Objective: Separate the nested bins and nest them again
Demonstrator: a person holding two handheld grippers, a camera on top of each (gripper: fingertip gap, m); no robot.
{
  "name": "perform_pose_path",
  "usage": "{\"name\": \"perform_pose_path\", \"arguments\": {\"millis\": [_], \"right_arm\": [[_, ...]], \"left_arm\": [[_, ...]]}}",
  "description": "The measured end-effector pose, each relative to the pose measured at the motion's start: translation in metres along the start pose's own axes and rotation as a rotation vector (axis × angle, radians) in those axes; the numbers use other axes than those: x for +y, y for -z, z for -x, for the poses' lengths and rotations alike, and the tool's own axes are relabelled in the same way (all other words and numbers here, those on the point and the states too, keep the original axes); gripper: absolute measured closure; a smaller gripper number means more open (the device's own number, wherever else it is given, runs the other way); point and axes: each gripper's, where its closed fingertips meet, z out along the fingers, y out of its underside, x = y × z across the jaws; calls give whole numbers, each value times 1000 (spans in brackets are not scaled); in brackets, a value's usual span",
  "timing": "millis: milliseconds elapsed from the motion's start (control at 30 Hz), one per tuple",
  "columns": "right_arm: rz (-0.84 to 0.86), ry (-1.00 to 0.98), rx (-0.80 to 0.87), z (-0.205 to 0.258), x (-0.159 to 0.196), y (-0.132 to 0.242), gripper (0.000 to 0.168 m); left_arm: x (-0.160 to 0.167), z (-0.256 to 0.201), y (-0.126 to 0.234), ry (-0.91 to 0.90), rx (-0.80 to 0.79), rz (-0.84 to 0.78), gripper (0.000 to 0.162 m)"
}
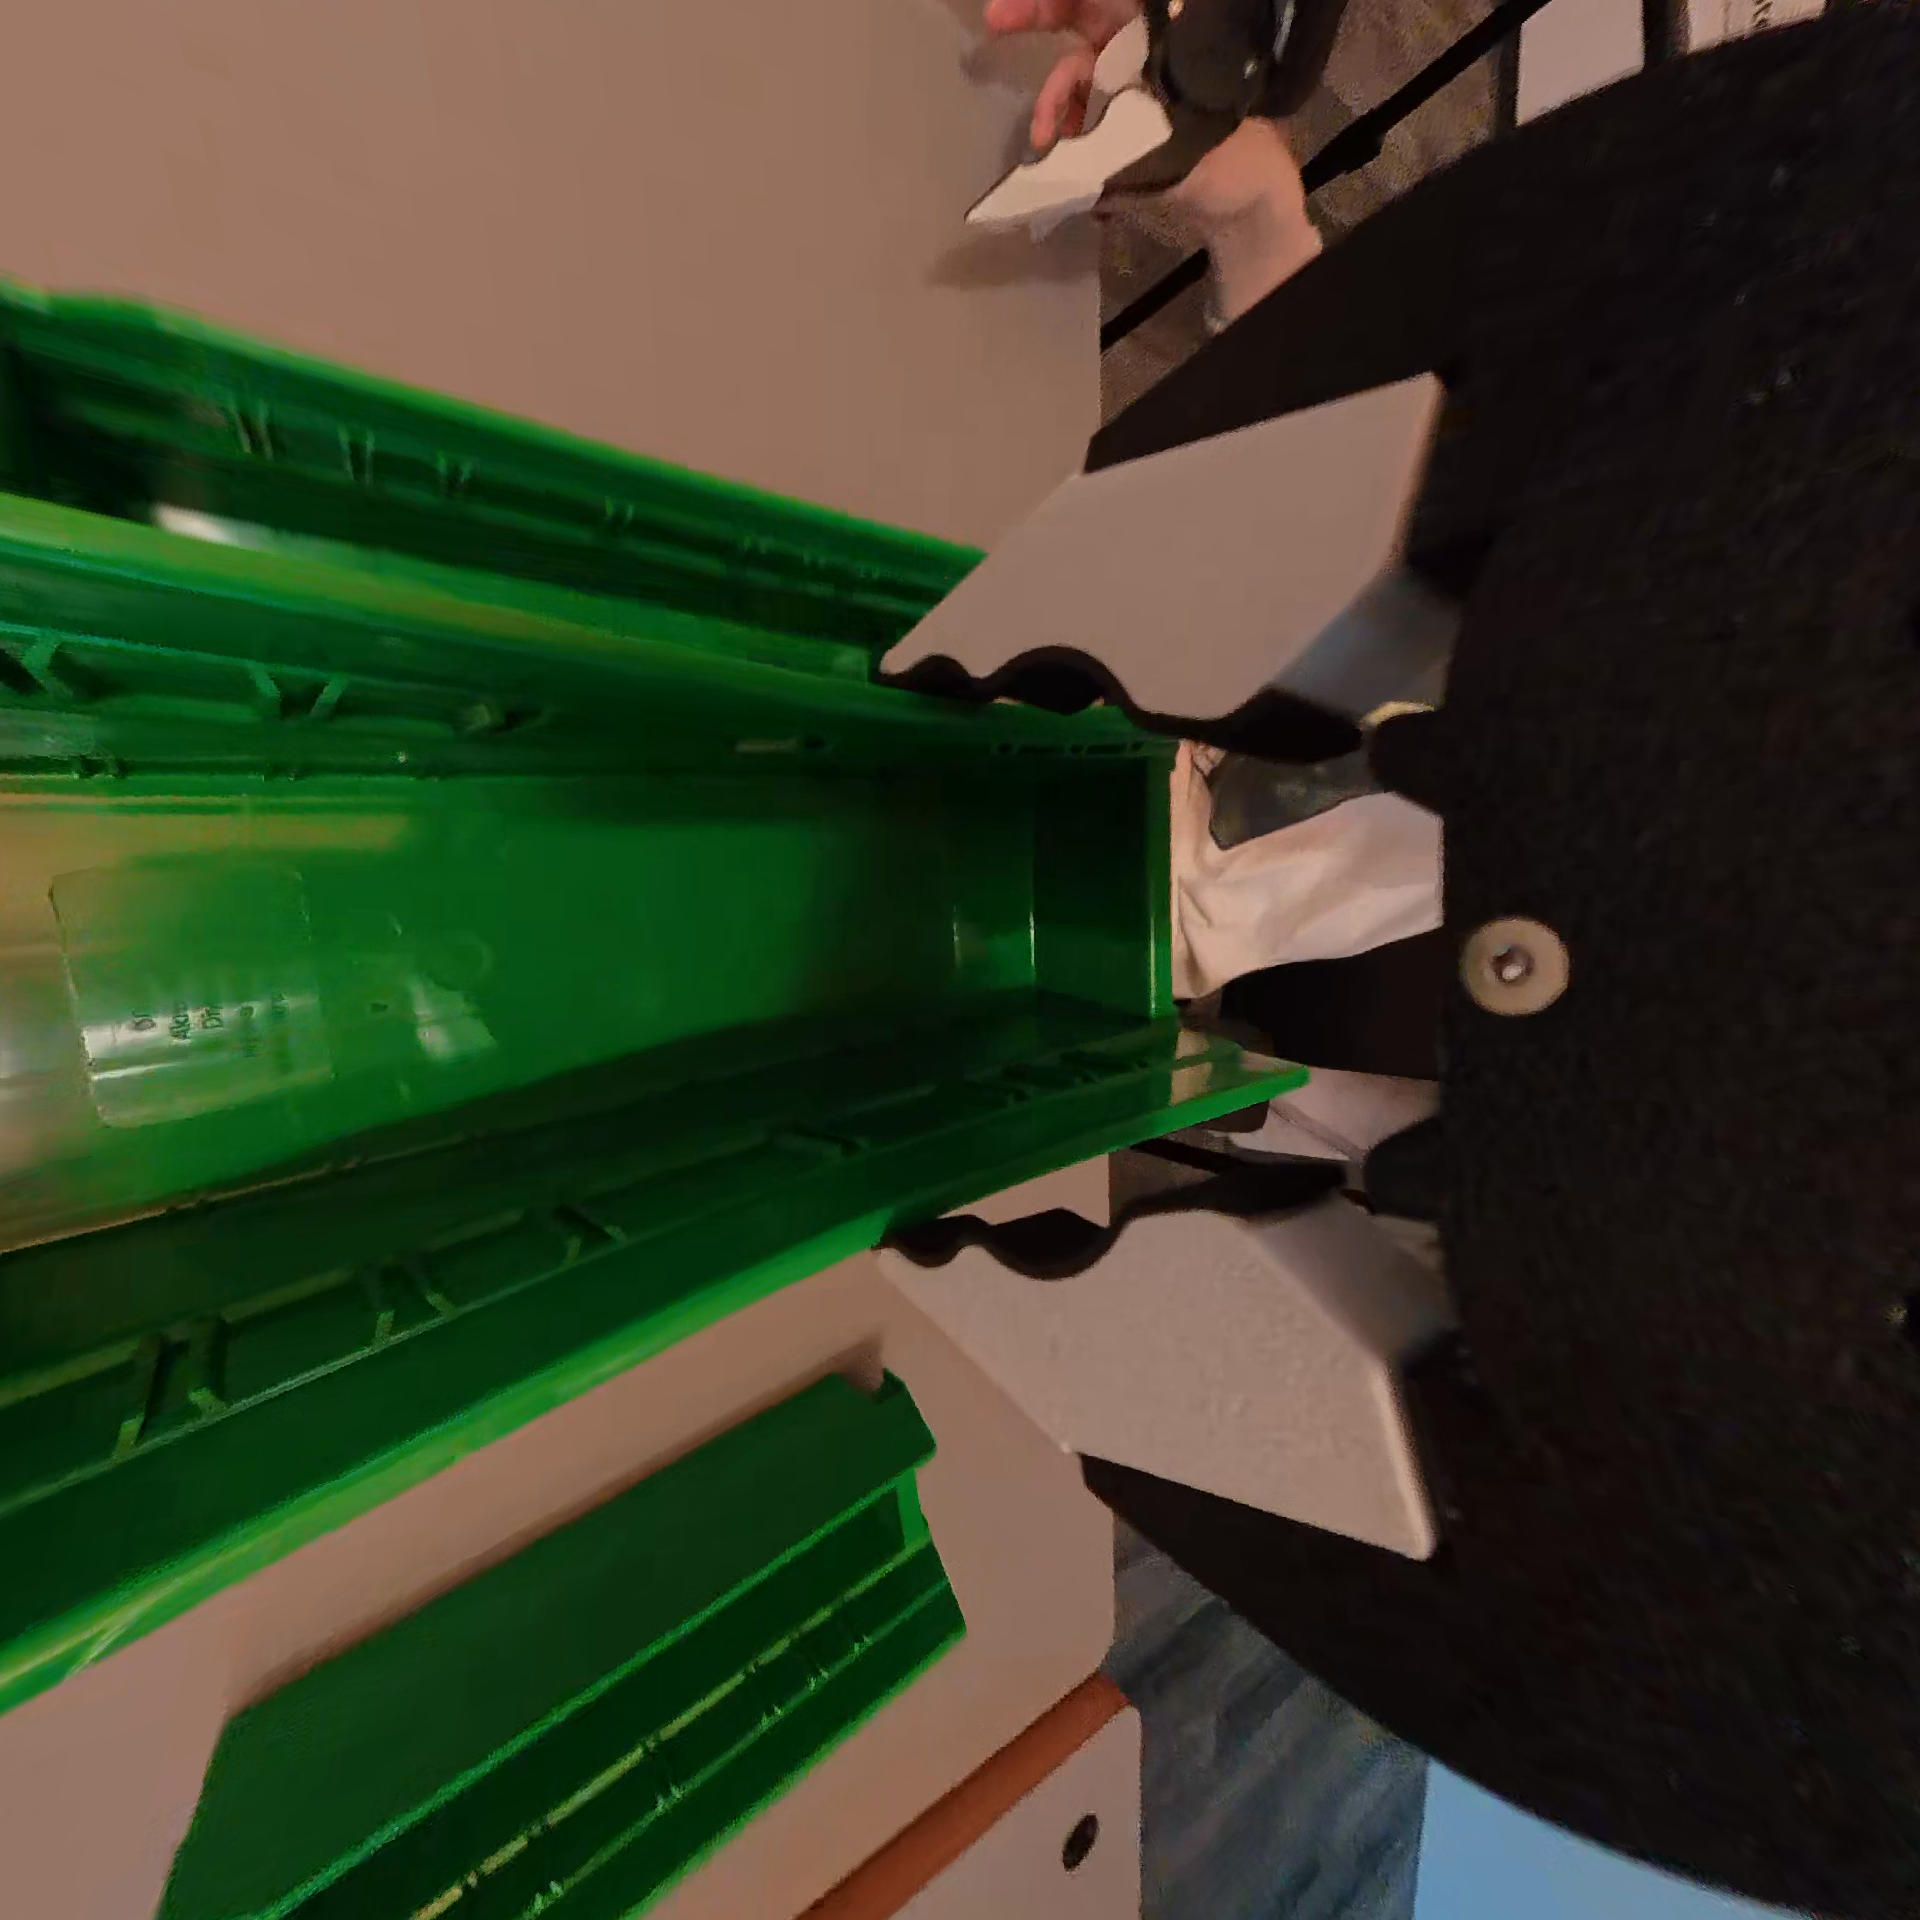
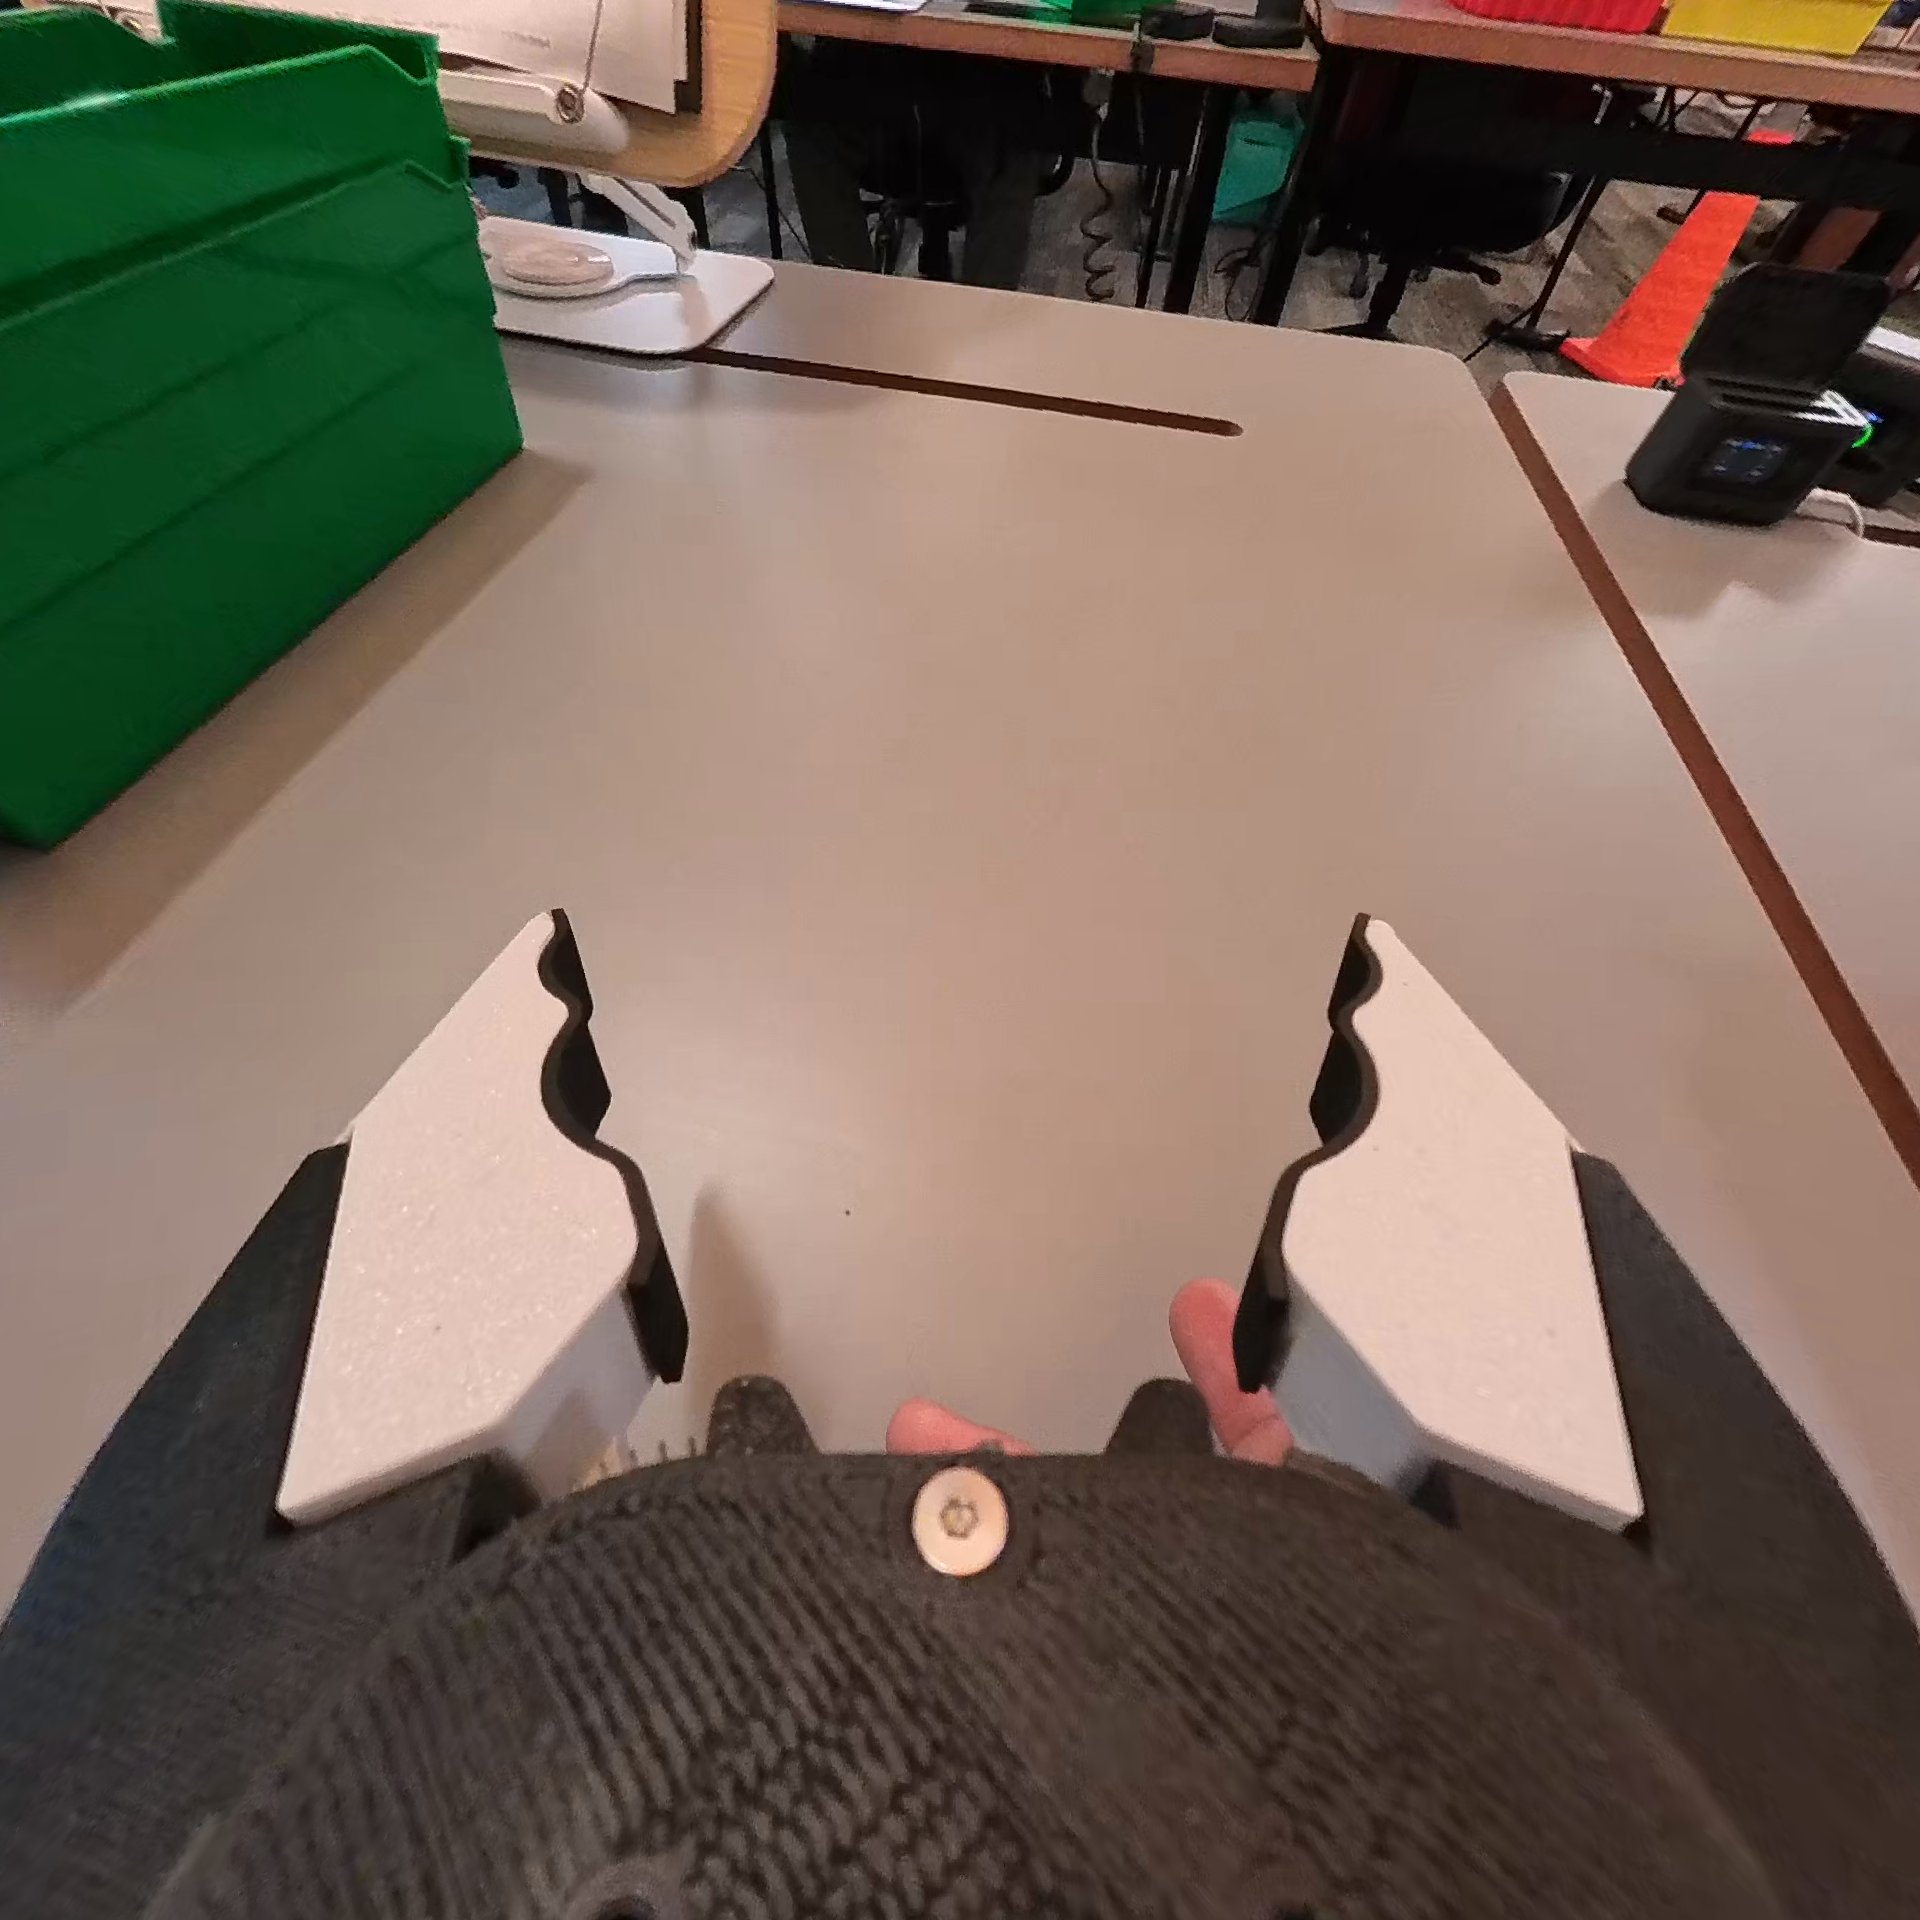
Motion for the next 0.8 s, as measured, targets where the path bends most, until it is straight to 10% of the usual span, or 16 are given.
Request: {"name": "perform_pose_path", "arguments": {"millis": [800], "right_arm": [[-3,6,-66,24,-7,-1,29]], "left_arm": [[-4,106,-174,40,13,132,63]]}}
